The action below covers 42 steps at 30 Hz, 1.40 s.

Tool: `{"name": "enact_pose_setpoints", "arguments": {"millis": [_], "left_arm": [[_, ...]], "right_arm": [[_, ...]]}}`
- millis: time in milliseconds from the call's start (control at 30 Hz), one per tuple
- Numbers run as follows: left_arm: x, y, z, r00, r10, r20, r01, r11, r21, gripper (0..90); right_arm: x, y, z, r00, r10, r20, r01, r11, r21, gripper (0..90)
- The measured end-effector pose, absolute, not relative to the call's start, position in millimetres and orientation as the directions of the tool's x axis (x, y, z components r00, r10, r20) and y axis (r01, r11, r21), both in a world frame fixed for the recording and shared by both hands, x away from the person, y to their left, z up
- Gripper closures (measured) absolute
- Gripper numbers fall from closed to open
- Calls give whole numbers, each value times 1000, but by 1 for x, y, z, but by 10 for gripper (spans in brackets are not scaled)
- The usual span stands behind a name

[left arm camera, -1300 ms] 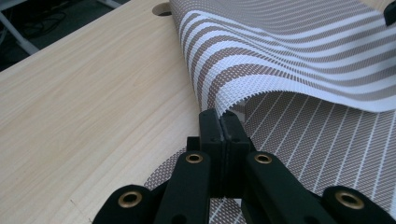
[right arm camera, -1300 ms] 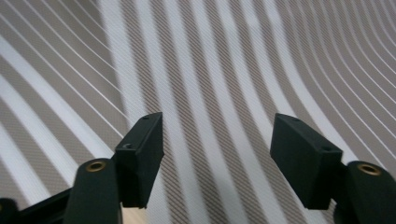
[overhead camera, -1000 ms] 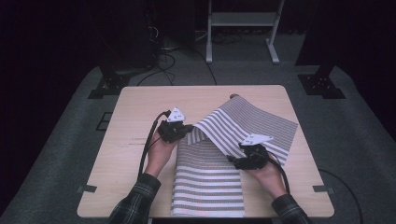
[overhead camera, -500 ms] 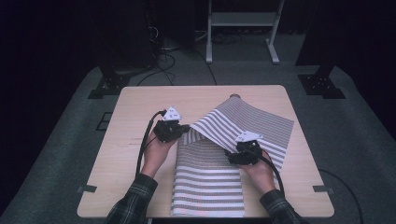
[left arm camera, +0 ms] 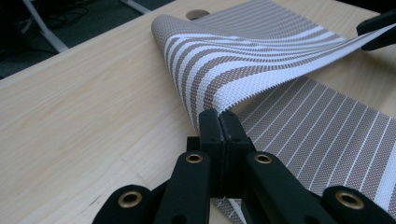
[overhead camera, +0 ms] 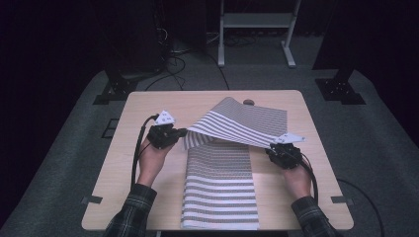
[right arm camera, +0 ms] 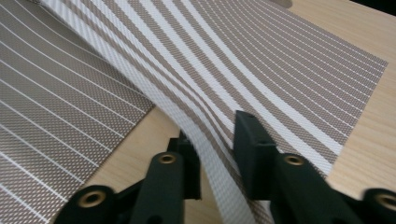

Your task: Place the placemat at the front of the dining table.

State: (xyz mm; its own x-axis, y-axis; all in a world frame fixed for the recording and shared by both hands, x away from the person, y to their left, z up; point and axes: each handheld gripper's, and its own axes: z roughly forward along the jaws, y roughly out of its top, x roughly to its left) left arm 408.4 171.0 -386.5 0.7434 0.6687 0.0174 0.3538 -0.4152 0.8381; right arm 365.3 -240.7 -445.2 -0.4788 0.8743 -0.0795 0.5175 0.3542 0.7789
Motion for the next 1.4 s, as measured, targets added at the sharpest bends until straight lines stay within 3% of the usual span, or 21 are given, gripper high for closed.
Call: {"name": "enact_pose_setpoints", "arguments": {"millis": [167,233,400,700,967,1167,1400], "left_arm": [[407,177,-382,727,683,70,328,-436,838,900],[409,181,-379,714,696,81,321,-428,845,900],[412,193,-363,684,723,97,291,-393,872,900],[397,212,-311,633,758,159,151,-323,934,900],[383,219,-274,597,766,238,65,-342,937,900],[401,214,-258,585,765,271,60,-375,925,900],[434,205,-236,566,773,289,34,-371,928,900]], "right_arm": [[368,-234,-441,-501,857,-119,467,383,797,880],[373,-229,-441,-511,852,-118,464,389,796,892],[380,-219,-435,-510,851,-123,422,372,827,894],[384,-197,-404,-481,863,-151,310,329,892,895],[374,-190,-375,-476,860,-185,219,320,922,896],[377,-191,-353,-439,875,-203,169,302,938,896],[406,-196,-306,-376,899,-227,111,287,952,897]]}}
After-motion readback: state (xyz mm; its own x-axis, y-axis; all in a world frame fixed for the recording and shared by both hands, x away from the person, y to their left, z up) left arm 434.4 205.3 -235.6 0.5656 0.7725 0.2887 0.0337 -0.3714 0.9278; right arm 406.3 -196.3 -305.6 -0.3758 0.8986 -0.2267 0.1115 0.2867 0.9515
